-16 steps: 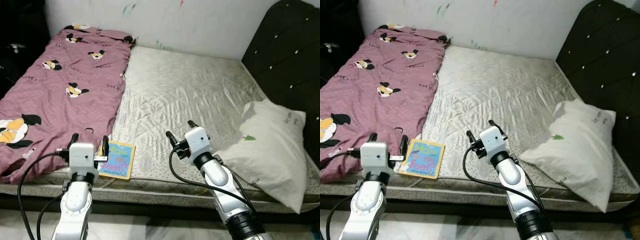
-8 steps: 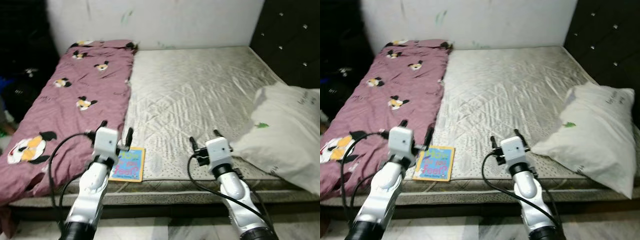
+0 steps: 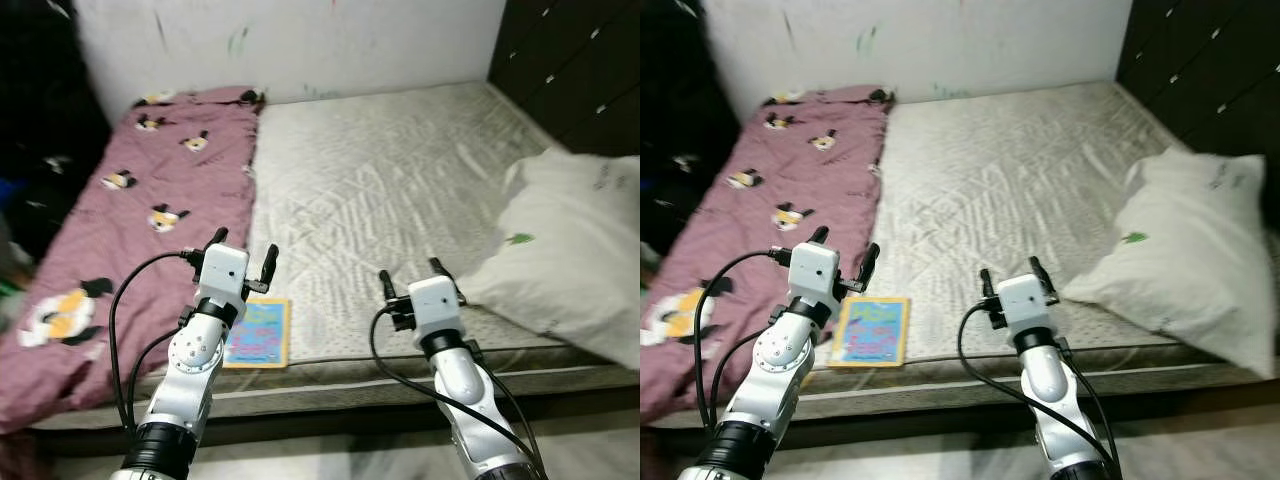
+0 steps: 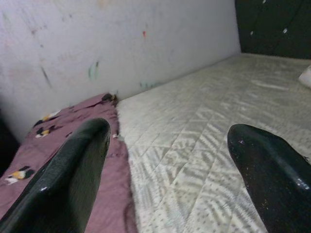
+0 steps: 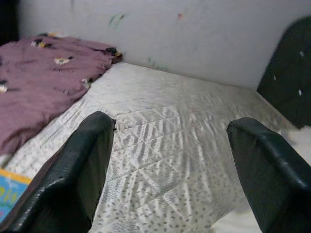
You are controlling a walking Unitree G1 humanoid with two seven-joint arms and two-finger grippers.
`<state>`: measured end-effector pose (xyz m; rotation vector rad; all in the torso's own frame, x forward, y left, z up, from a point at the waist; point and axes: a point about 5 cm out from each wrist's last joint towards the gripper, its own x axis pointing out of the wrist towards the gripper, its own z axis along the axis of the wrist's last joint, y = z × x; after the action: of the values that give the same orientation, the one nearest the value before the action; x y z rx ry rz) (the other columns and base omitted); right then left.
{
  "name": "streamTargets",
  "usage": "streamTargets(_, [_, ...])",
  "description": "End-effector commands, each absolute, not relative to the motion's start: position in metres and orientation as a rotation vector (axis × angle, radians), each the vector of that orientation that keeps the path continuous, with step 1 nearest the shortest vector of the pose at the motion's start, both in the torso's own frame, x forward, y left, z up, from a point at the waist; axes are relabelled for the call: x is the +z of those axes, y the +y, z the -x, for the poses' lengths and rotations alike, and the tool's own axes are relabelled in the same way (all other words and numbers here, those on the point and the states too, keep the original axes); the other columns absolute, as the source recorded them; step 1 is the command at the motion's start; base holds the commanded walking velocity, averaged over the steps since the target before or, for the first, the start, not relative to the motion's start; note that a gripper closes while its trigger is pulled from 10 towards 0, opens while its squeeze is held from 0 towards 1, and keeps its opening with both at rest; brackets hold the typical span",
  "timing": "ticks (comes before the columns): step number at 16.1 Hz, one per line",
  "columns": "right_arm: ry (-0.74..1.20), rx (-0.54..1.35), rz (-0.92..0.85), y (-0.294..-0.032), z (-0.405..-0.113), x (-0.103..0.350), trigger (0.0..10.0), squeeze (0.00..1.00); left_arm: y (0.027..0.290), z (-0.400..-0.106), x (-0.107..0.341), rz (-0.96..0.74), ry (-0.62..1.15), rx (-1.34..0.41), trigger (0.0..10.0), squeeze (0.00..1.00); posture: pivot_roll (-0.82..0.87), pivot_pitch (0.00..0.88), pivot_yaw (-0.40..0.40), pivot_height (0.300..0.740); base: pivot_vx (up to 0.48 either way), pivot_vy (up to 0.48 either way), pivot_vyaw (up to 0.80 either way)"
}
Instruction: Clean up the room
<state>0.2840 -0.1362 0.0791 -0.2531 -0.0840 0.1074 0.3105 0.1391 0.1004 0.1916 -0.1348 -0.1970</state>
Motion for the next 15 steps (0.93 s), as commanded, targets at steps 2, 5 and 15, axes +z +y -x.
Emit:
streamTargets(2, [-0.103, 0.048, 0.201, -0.141, -0.286, 0.083, 10.0, 0.00, 0.140, -0.312, 0.097, -0.200, -0.119, -0.205, 10.0, 0.00, -0.16, 0.000, 0.149, 0.740, 0.000, 0.000, 0.00])
streamTargets(5, [-0.106, 0.105, 0.195, -0.131, -0.294, 0.085, 10.0, 0.00, 0.146, -0.308, 0.097, -0.212, -0.134, -0.153, 10.0, 0.00, -0.11, 0.000, 0.104, 0.740, 0.000, 0.000, 0.00])
streamTargets(15, [-0.101, 0.357, 0.144, -0.080, -0.316, 0.092, 10.0, 0.00, 0.190, -0.269, 0.087, -0.260, -0.117, 0.124, 10.0, 0.00, 0.09, 0.000, -0.071, 0.740, 0.000, 0.000, 0.00])
